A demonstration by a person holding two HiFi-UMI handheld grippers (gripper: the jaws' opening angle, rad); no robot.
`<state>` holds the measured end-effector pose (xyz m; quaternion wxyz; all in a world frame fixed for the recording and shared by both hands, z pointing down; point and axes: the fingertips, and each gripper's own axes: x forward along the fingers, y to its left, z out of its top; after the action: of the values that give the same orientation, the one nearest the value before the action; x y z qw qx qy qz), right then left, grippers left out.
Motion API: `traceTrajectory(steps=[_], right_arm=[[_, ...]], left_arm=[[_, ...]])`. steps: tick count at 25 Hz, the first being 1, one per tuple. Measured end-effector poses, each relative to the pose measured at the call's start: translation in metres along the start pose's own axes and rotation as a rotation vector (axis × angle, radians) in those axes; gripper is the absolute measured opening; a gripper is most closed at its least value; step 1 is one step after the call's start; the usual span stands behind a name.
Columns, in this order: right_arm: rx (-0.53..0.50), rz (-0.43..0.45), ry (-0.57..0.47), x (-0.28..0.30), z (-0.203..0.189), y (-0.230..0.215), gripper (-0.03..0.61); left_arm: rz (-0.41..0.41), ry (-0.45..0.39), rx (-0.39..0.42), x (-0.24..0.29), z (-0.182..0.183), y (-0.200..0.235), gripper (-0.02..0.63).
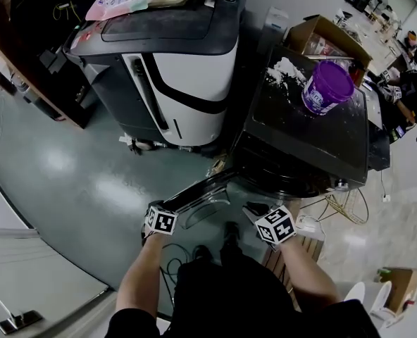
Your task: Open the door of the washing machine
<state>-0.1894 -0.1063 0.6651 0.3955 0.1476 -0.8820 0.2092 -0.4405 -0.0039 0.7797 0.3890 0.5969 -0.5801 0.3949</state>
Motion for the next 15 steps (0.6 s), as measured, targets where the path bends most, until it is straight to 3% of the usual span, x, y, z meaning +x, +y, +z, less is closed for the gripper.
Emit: traceTrajectory(steps=[8, 15], right_arm=[[0.063, -0.071, -0.036, -0.046, -0.021, -0.016, 0.071], [0.124, -0.086, -0.076, -0.067, -0.043, 0.002, 0.070]], left_arm=[[0.002, -0.085, 0.009, -0.021, 0.030, -0.015, 0.144], [-0.085, -0.220, -0.030, -0.062, 0.050, -0.046, 0.132]])
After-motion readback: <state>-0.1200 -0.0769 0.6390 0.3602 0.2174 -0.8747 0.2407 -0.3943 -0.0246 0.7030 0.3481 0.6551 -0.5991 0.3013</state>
